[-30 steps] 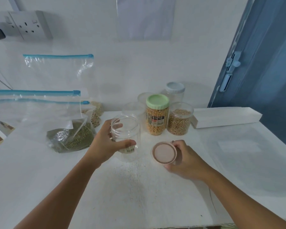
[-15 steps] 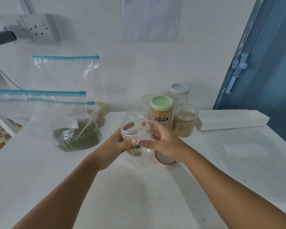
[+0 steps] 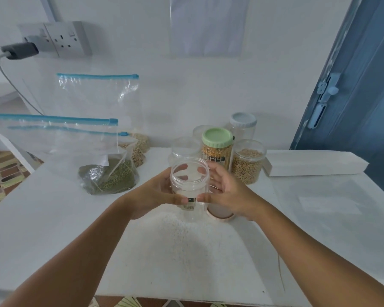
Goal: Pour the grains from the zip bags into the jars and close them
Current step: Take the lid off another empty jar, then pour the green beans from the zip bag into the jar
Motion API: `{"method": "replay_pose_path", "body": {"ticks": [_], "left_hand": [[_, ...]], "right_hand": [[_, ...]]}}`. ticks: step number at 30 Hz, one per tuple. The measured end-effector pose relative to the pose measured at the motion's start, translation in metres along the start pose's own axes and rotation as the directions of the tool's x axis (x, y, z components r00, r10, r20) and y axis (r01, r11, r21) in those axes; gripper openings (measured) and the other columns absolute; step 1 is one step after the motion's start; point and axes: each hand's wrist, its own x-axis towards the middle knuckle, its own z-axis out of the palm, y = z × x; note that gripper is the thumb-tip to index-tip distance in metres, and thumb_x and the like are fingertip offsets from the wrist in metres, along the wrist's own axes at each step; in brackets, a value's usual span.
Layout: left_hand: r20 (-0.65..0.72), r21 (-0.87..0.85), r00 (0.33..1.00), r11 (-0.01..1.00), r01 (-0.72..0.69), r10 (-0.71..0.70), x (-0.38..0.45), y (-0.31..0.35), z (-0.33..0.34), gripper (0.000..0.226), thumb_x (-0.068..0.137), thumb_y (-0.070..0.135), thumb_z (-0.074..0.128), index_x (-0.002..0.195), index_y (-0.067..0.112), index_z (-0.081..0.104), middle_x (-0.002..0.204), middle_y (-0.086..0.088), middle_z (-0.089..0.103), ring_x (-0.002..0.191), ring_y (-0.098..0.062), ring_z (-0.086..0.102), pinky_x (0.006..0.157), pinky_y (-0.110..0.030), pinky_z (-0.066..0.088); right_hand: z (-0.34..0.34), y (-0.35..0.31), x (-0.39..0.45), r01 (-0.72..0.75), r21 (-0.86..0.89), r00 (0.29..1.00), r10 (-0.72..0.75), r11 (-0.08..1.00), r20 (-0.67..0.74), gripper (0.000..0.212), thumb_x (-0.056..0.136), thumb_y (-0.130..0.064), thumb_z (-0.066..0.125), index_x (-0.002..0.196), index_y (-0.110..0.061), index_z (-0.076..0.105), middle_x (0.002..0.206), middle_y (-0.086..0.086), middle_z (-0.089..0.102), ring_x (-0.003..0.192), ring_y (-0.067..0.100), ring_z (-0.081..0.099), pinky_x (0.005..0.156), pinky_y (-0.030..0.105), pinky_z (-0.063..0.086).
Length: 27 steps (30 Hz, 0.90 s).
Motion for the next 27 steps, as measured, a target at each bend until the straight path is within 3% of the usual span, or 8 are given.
{"method": "replay_pose_path", "body": {"ticks": [4,8,11,14,17,22,25,27], "left_hand": [[-0.097,0.032,0.993,0.997,0.068,-0.065,-0.004,-0.001,0.000,0.099,0.077,0.011,0.092,0.157,0.032,0.037,0.144,-0.005,0.062,0.130,-0.028,0.063,0.112,-0.054,0.048],[-0.278,0.130,0.952,0.977,0.170,-0.129,-0.026,0.004,-0.013,0.107,0.068,0.037,0.096,0.155,0.037,0.035,0.137,0.001,0.063,0.115,-0.014,0.071,0.106,-0.040,0.050],[-0.369,0.325,0.928,0.928,0.180,-0.051,-0.051,0.006,-0.035,0.076,0.069,0.057,0.086,0.137,0.036,0.059,0.112,0.009,0.072,0.099,-0.005,0.072,0.097,-0.031,0.056],[-0.466,0.444,0.878,0.888,0.123,0.111,-0.084,0.001,-0.068,0.033,0.080,0.049,0.082,0.106,0.030,0.076,0.075,0.014,0.062,0.070,0.000,0.058,0.077,-0.020,0.049],[-0.590,0.503,0.769,0.858,0.110,0.247,-0.119,-0.009,-0.106,0.008,0.088,0.041,0.079,0.090,0.033,0.079,0.066,0.011,0.049,0.060,-0.006,0.045,0.065,-0.029,0.038],[-0.710,0.460,0.634,0.884,0.086,0.307,-0.163,-0.020,-0.181,0.009,0.089,0.048,0.076,0.094,0.042,0.079,0.107,0.005,0.066,0.096,-0.022,0.056,0.087,-0.039,0.048],[-0.764,0.421,0.579,0.900,0.113,0.285,-0.175,-0.019,-0.220,0.024,0.081,0.070,0.073,0.102,0.058,0.074,0.132,-0.002,0.048,0.127,-0.031,0.048,0.111,-0.050,0.045],[-0.763,0.369,0.602,0.923,0.105,0.236,-0.177,-0.017,-0.238,0.028,0.078,0.070,0.073,0.104,0.059,0.074,0.144,-0.002,0.040,0.139,-0.035,0.042,0.117,-0.055,0.040]], "right_hand": [[-0.006,-0.006,-0.005,-0.017,-0.064,1.000,0.018,0.998,0.021,0.097,0.079,-0.028,0.092,0.156,-0.037,0.034,0.159,-0.013,0.044,0.146,0.008,0.043,0.121,0.034,0.038],[-0.011,-0.025,-0.013,-0.023,-0.179,1.000,0.020,0.984,-0.019,0.099,0.074,-0.072,0.080,0.156,-0.043,0.033,0.160,-0.017,0.040,0.146,0.005,0.041,0.121,0.042,0.037],[-0.009,-0.057,-0.015,0.085,-0.279,0.979,-0.133,0.957,-0.156,0.082,0.076,-0.080,0.069,0.144,-0.040,0.049,0.148,-0.019,0.051,0.137,-0.002,0.047,0.118,0.042,0.042],[0.010,-0.092,-0.005,0.172,-0.473,0.941,-0.286,0.864,-0.180,0.047,0.084,-0.070,0.067,0.124,-0.045,0.063,0.131,-0.017,0.058,0.126,0.005,0.056,0.110,0.039,0.048],[0.047,-0.119,0.014,0.217,-0.587,0.918,-0.367,0.780,-0.148,0.022,0.093,-0.051,0.072,0.113,-0.042,0.071,0.119,-0.019,0.060,0.116,0.000,0.056,0.104,0.028,0.046],[0.118,-0.139,0.058,0.217,-0.630,0.937,-0.340,0.746,-0.080,0.021,0.096,-0.038,0.074,0.116,-0.036,0.077,0.110,-0.033,0.051,0.114,-0.022,0.044,0.096,0.000,0.032],[0.149,-0.137,0.083,0.159,-0.574,0.948,-0.286,0.803,-0.137,0.020,0.095,-0.042,0.073,0.114,-0.043,0.077,0.115,-0.027,0.056,0.118,-0.005,0.054,0.102,0.014,0.042],[0.165,-0.132,0.096,0.120,-0.499,0.955,-0.236,0.858,-0.177,0.019,0.094,-0.044,0.073,0.113,-0.047,0.076,0.121,-0.022,0.059,0.117,0.002,0.059,0.105,0.025,0.047]]}}
